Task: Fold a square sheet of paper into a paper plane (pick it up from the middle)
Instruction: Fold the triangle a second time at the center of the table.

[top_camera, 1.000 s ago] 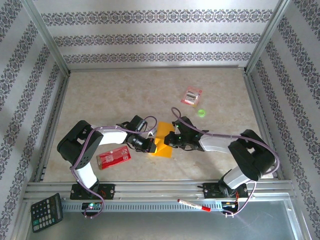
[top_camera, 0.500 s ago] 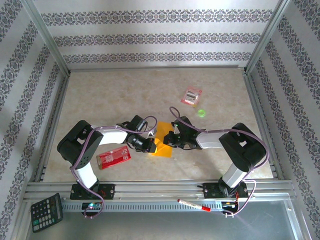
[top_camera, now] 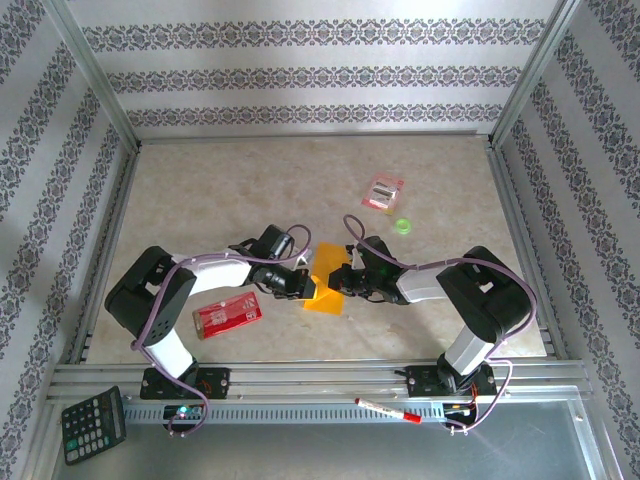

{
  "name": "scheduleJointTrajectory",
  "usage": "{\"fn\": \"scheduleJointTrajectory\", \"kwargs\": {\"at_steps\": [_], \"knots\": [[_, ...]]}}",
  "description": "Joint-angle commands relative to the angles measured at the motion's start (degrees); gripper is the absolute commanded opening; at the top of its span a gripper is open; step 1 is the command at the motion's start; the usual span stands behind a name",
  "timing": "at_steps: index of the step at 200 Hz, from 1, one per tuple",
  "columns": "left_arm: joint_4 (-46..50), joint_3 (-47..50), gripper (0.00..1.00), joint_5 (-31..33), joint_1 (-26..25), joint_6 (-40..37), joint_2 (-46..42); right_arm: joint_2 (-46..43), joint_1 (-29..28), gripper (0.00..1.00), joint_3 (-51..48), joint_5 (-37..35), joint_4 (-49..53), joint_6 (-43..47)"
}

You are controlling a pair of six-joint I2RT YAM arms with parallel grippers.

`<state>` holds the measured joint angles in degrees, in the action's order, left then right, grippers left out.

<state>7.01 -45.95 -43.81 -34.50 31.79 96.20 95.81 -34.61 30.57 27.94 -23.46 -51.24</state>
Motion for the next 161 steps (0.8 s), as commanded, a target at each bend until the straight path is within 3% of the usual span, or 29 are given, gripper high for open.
{"fn": "scheduleJointTrajectory", "kwargs": {"at_steps": [1, 64, 161], "knots": [[-0.5, -2.1, 0.04, -0.5, -1.6, 1.6, 2.0, 3.8, 0.6, 0.00, -3.0, -5.3, 7.7, 0.6], [1.3, -4.8, 0.00, 2.6, -2.3, 1.5, 5.6, 5.1, 0.7, 0.00, -3.2, -6.7, 10.0, -0.2], [-2.6, -5.7, 0.00, 0.5, -3.3, 4.1, 7.2, 5.9, 0.8, 0.00, -3.1, -6.5, 10.2, -0.3]]}}
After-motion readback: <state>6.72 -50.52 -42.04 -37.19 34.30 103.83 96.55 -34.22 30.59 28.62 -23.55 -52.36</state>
